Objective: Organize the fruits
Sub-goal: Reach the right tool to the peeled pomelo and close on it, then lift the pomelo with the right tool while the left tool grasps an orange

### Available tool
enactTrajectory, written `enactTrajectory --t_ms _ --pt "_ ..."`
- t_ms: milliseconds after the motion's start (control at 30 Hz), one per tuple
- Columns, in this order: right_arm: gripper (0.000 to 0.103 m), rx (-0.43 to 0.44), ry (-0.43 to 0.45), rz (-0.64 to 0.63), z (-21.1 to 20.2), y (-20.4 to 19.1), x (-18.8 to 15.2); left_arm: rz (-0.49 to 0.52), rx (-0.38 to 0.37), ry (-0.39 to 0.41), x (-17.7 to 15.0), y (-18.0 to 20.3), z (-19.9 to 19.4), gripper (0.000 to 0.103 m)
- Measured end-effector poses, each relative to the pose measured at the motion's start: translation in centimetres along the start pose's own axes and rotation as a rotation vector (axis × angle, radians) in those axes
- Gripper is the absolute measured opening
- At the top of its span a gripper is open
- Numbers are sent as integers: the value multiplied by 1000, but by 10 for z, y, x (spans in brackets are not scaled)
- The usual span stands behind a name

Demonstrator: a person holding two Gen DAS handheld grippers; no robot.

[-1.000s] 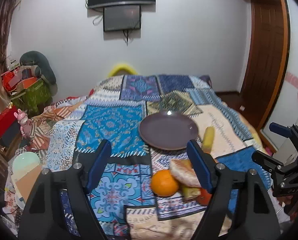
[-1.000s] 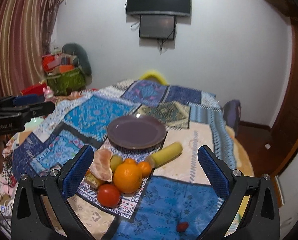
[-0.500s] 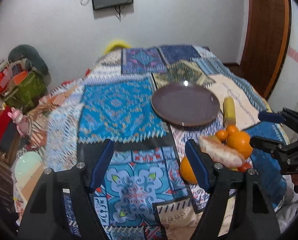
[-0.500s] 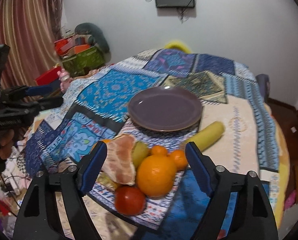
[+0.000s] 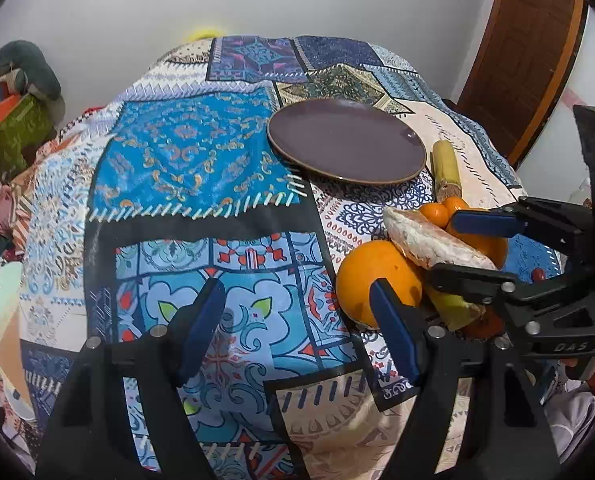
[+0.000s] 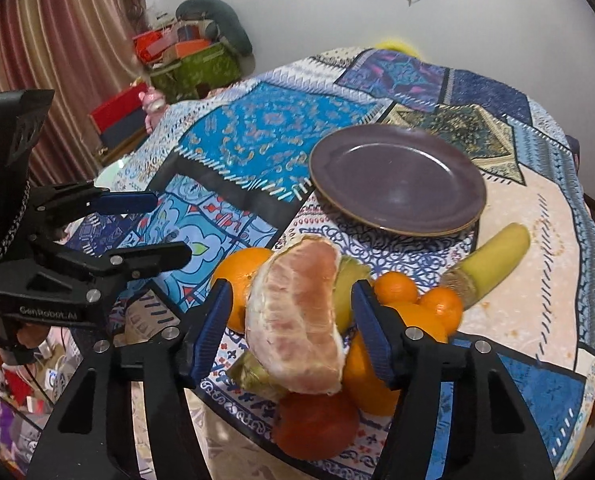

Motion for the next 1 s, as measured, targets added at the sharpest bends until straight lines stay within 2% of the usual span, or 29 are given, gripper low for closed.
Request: enactTrajectory --t_ms 100,200,400,467,633,733,1000 --pt "49 8 -29 0 8 -3 0 -6 -9 -9 -4 0 2 75" --pt "47 13 -40 26 15 0 0 -6 -19 -20 -8 2 5 75" --pt "46 -27 -38 -16 19 -3 0 -21 -42 -43 -9 5 14 76" --pt "42 -35 -32 -17 19 -2 0 -29 -49 -47 -9 7 15 76" --pt "39 4 -35 31 15 4 1 -37 -67 -49 -7 13 15 78" --pt "39 -6 1 52 4 9 4 -31 -75 -47 -6 19 16 81" --pt "39 -7 91 110 -34 29 17 -35 -86 -84 2 32 37 81"
Point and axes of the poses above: each gripper's, at about its wrist camera, not at the fingertips, and z roughly the way its jaws point, y to its right, x to its top, the point moved 5 cm from there along z, roughly the way its jaws point, and after that the axes turned 14 degrees about -x, right-handed, at the moved point
